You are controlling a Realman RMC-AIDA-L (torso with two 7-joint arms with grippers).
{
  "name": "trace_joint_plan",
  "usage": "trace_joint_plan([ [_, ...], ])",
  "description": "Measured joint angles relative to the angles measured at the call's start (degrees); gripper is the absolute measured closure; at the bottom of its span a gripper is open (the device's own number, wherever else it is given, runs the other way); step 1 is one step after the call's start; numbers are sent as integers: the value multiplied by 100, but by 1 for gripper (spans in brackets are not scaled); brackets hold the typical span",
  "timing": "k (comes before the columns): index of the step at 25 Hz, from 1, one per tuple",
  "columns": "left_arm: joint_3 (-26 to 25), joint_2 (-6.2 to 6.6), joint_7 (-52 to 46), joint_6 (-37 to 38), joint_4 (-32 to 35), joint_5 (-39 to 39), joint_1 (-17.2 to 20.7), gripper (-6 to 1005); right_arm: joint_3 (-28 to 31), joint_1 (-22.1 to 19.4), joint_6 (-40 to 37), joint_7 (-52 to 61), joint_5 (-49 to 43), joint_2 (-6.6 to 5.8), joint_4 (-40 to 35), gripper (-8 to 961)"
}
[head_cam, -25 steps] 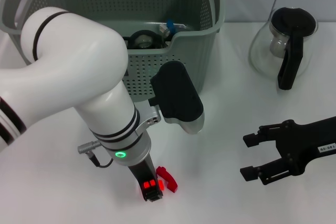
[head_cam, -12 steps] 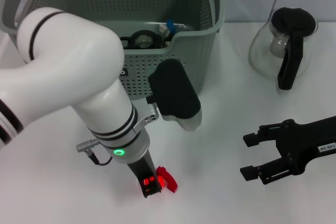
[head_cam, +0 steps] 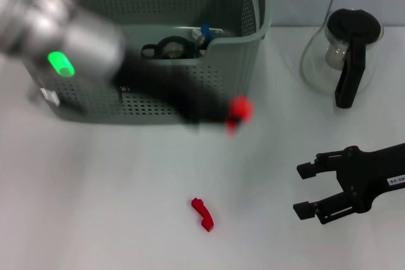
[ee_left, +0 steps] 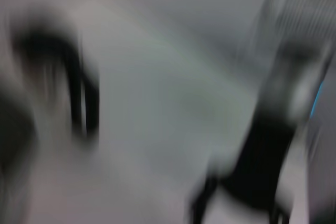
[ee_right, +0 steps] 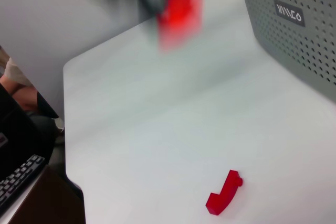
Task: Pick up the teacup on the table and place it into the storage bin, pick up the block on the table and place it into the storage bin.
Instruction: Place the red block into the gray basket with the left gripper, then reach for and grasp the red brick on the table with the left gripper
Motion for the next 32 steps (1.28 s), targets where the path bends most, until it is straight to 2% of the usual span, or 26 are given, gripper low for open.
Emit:
trace_joint_plan([
  [2,-1016,106,237,78,-84,-647,-241,783,0,-9,0,0,1,-4,0,12],
  [4,-1580,272,565,-285,-340,-936,-479,779,-1,-9,-5,0,0,-7,-1,12],
  [5,-1692,355,674,-535,-508,-961,-572,776,-5,-2,-15,7,0,-5,0,12],
  [8,-1510,610,880,-1663,-1311,-790,-879,770,-30,26,-40,54,-1,-5,-11,12],
  [10,-1265,715,959,-2384,-1822,-559,-1064,765,-45,46,-41,72,-13,-4,-19,12],
  [12,-1077,734,985,-3160,-2213,-245,-1208,760,-50,73,-40,76,-35,-3,-20,12],
  [15,-913,670,988,-3969,-2454,155,-1298,754,-51,105,-40,82,-53,-1,-19,12],
  [17,-813,646,994,-4133,-2445,275,-1307,749,-52,110,-31,81,-54,-1,-19,12],
  [18,-781,644,985,-4169,-2407,307,-1306,702,-53,110,-21,79,-54,0,-19,12],
  [22,-889,634,739,-3754,-1873,142,-1155,512,-53,112,4,52,-53,0,-16,12],
  [24,-1006,634,750,-3026,-1433,-295,-996,452,-53,116,6,48,-54,0,-8,11],
  [27,-987,601,1273,-1211,-798,-1254,-692,363,-29,117,9,55,-53,-3,-9,11],
  [29,-830,483,1531,-202,-462,-1552,-504,303,-15,121,11,72,-53,-6,-12,11],
  [32,-191,197,1555,524,14,-1210,-114,202,-9,125,25,83,-53,-8,-11,11],
])
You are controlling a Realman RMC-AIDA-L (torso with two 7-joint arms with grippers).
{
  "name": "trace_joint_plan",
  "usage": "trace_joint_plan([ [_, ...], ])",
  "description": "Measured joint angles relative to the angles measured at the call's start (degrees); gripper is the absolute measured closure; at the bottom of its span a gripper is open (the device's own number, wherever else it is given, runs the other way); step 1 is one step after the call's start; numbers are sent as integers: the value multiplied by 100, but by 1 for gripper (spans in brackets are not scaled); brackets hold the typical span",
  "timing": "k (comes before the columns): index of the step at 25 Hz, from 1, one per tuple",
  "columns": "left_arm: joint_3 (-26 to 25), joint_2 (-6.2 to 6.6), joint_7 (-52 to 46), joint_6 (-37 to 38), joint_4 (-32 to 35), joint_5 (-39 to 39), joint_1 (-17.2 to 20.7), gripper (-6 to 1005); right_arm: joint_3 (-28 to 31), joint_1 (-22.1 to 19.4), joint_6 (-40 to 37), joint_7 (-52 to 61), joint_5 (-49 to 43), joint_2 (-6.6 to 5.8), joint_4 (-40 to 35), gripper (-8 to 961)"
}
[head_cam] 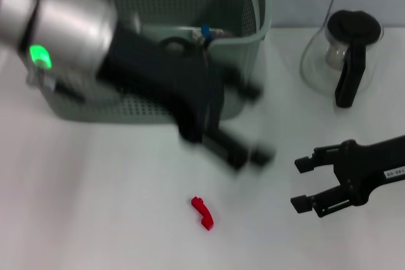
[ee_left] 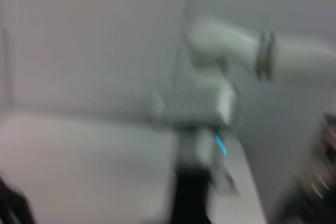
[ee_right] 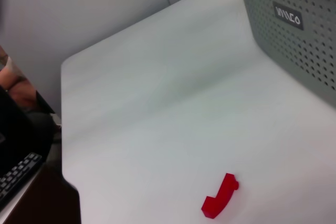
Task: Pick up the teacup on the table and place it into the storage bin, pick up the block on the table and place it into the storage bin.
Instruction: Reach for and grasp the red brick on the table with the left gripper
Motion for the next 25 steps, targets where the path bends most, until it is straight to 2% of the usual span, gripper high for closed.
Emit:
trace_joint_plan([
  [3,1048,-198,-126,-102,287,863,423,96,0,-20,73,0,1,1,8,11],
  [5,1757,-264,-291,-389,283,1409,588,59,-11,-32,115,0,1,6,16,11],
  [7,2519,-270,-649,-852,225,2079,659,56,-16,-43,126,0,0,7,22,11],
  [10,3381,-283,-1357,-1602,113,3108,675,52,-20,-46,128,1,0,8,24,11],
  [13,4037,-290,-2065,-2152,-81,3729,597,65,-19,-43,129,0,0,8,26,11],
  [18,4808,-292,-2900,-2643,-480,4224,395,87,-10,-56,128,-10,0,7,29,11],
  [25,5140,-295,-3264,-2925,-781,4370,307,117,0,-65,137,-34,0,1,84,12],
])
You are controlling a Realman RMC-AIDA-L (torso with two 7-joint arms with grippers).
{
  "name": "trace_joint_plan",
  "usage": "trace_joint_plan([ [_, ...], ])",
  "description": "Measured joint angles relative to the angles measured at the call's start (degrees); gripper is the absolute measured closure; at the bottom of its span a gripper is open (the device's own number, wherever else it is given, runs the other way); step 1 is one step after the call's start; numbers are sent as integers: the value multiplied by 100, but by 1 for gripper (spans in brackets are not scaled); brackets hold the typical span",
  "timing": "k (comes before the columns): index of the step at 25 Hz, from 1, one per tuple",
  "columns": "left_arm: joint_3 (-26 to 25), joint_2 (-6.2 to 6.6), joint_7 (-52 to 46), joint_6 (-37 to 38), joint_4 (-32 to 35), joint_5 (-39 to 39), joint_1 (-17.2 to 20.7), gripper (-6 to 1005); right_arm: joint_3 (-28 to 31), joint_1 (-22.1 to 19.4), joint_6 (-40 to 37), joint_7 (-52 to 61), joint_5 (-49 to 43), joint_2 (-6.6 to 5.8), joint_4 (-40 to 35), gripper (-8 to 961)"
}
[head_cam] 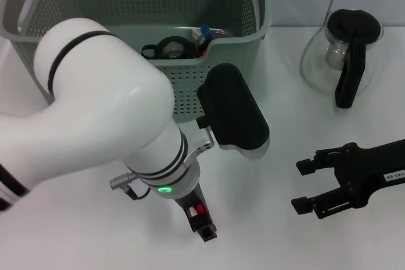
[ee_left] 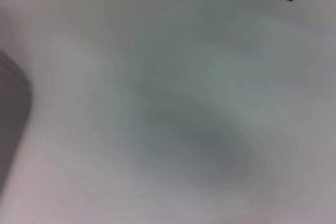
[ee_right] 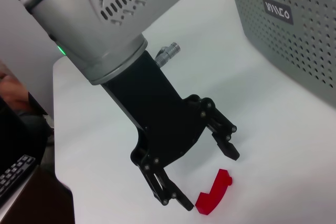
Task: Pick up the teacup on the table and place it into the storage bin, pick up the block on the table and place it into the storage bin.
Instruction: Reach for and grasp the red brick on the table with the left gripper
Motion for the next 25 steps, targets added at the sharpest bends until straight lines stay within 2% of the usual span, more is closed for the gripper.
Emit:
trace_joint_plan([
  [7,235,0,-199,-168,-217,6,-36,137,-11,3,39,-10,0,-3,7,12],
  [20,352,0,-327,-439,-464,10,-129,140,-6,-3,52,-50,0,-3,7,11],
  [25,363,0,-332,-476,-492,12,-141,213,0,-6,51,-81,0,-3,9,11],
])
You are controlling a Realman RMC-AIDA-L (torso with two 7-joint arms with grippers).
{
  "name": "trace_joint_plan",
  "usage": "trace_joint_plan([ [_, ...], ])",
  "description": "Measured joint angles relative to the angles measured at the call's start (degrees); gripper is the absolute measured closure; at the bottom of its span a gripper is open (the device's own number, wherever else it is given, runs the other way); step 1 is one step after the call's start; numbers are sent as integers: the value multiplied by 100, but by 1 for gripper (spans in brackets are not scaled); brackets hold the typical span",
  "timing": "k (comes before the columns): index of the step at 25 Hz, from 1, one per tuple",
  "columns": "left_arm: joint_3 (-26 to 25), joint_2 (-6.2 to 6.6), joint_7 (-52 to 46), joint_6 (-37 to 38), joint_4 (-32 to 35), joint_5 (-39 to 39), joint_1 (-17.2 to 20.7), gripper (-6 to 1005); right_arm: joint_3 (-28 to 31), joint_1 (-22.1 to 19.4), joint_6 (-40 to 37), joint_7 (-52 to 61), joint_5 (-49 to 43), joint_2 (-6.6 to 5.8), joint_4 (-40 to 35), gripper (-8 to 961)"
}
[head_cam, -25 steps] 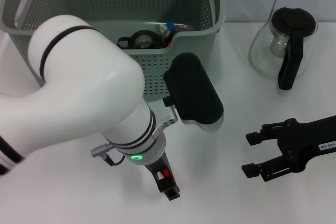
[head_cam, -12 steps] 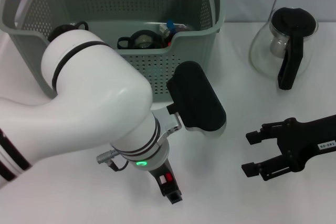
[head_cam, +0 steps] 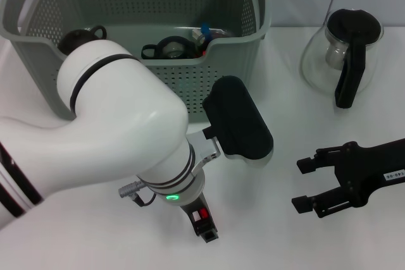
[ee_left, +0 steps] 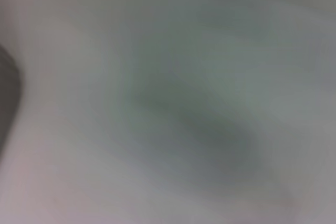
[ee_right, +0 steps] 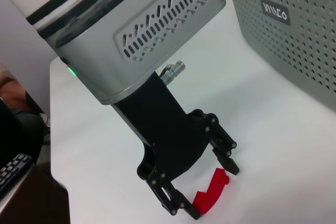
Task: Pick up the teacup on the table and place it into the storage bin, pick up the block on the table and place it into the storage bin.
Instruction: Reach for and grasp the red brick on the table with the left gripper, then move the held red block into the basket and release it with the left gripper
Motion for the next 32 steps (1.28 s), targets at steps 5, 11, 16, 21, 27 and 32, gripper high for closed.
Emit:
trace_joint_plan([
  [5,1,0,-3,-70,-36,-8,0,257,0,0,0,-4,0,0,3,11],
  [11,-12,0,1,9,41,-36,-6,308,1,0,1,-4,0,0,6,12],
  [16,-439,2,132,685,789,-243,90,333,0,0,8,4,0,0,6,12],
  [21,-2638,37,649,1939,2232,-1608,258,332,0,0,1,18,0,0,6,12],
  [27,-5682,122,1788,1791,2482,-2563,-273,332,0,-9,-37,40,1,0,6,12],
  [32,-6038,238,2467,-35,1291,-2494,-648,332,-22,10,-42,47,0,0,6,12],
])
